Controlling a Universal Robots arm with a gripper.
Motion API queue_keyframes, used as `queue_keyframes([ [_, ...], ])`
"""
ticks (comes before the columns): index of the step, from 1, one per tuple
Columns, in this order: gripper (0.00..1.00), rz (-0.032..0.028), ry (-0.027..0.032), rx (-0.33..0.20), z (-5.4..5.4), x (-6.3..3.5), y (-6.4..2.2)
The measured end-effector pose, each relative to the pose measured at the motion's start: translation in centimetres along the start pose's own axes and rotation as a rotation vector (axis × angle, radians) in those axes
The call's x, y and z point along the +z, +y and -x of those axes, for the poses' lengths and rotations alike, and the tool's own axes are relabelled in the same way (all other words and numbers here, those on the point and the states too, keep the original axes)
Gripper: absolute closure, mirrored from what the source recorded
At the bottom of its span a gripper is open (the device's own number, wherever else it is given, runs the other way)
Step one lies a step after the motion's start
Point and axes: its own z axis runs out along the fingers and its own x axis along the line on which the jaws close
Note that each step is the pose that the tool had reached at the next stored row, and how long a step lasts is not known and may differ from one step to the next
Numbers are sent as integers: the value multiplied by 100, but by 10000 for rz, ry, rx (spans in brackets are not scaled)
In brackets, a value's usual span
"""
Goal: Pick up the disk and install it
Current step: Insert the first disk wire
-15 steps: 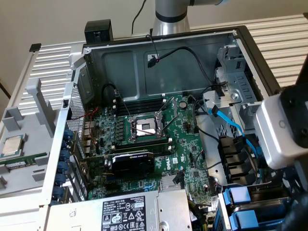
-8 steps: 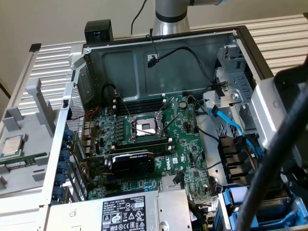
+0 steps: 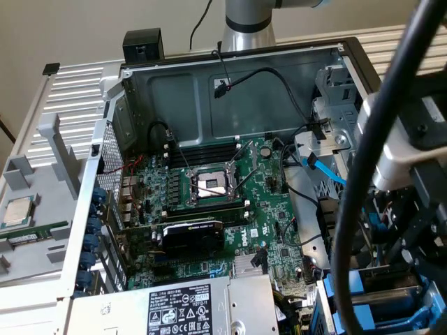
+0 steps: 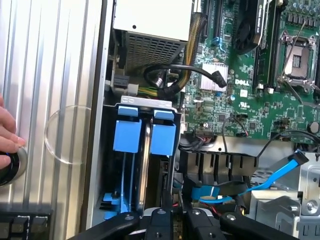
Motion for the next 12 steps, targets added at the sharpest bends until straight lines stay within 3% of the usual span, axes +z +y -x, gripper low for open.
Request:
queue_keyframes([
  [3, 83, 79, 196, 11, 46, 4, -3],
  [7, 83, 283, 554, 40, 92, 10, -6],
  [12, 83, 407, 911, 56, 155, 3, -13],
])
